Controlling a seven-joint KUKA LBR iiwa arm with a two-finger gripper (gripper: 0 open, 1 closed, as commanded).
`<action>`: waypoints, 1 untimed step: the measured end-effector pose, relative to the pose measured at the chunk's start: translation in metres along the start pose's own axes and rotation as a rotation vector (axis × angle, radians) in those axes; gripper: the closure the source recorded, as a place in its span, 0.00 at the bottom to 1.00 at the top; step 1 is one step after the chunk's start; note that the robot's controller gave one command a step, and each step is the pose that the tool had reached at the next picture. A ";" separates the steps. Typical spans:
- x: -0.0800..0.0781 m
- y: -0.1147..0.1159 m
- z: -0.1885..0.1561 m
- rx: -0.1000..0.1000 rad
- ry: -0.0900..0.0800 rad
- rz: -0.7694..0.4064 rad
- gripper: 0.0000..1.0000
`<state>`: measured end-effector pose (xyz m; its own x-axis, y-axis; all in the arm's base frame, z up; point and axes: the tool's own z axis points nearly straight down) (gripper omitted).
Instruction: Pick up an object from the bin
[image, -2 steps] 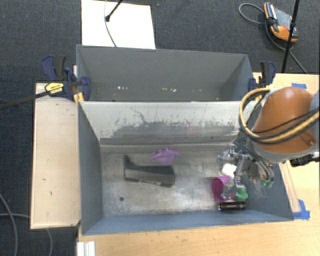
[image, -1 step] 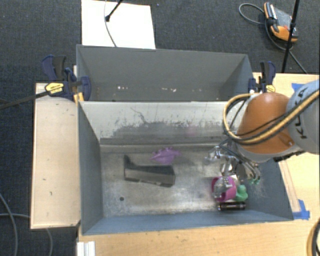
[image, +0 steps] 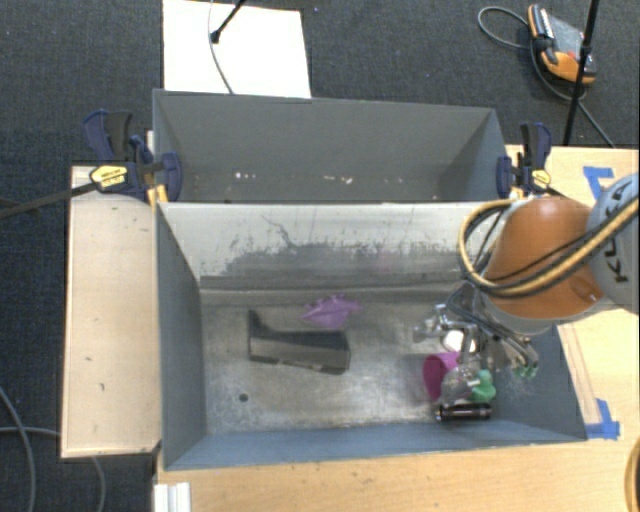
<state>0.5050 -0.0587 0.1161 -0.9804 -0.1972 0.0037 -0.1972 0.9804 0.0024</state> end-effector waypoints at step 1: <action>0.004 -0.019 0.014 0.004 -0.009 -0.053 0.00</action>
Offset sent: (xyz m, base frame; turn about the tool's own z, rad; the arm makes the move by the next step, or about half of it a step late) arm -0.0192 -0.0504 -0.0438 -0.3739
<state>0.5047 -0.0785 0.1021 -0.9684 -0.2493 -0.0056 -0.2493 0.9684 -0.0021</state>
